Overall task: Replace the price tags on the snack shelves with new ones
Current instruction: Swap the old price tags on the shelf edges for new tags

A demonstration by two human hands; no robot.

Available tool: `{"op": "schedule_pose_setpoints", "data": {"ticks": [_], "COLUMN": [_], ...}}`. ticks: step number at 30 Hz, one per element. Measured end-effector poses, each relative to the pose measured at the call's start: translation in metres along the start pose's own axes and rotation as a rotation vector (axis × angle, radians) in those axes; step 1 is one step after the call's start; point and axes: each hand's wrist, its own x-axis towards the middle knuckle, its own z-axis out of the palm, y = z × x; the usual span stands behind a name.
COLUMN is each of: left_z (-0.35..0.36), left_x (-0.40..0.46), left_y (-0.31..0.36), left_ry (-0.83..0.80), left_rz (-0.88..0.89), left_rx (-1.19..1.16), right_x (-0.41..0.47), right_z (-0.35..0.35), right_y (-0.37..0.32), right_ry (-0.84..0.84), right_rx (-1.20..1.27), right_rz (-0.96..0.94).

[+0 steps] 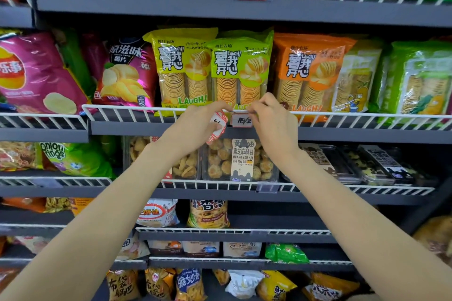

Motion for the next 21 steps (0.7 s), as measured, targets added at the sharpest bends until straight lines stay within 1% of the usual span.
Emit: {"op": "schedule_pose_setpoints", "data": {"ticks": [3,5,8,10,14,15,16,19,21], "left_z": [0.007,0.012,0.019,0.019,0.015,0.013,0.010,-0.002,-0.013], "left_x": [-0.001,-0.001,0.002,0.001,-0.008,-0.011,-0.015,-0.029,-0.040], "left_y": [0.007,0.013,0.015,0.018,0.030,0.031,0.033,0.030,0.027], "left_ry": [0.133,0.218,0.273,0.285,0.301,0.308,0.311,0.325,0.318], "left_rz": [-0.027,-0.099,-0.248,-0.315,-0.357,-0.365,-0.371,-0.379,-0.363], "left_rx": [-0.132,-0.257,-0.483,-0.633,-0.847,-0.862,-0.868,-0.868,-0.902], "right_x": [0.002,0.003,0.005,0.006,0.007,0.007,0.007,0.006,0.006], "right_z": [-0.001,-0.001,-0.002,-0.005,-0.013,-0.016,-0.020,-0.033,-0.039], "right_y": [0.000,0.002,0.001,0.000,-0.001,-0.002,-0.005,-0.023,-0.041], "right_ry": [-0.017,-0.051,-0.077,-0.076,-0.154,-0.164,-0.178,-0.239,-0.268], "right_rx": [-0.014,-0.034,-0.043,-0.049,-0.018,0.043,0.155,0.627,0.809], "right_rz": [-0.002,0.012,0.020,0.011,0.028,0.044,0.073,0.133,0.138]}}
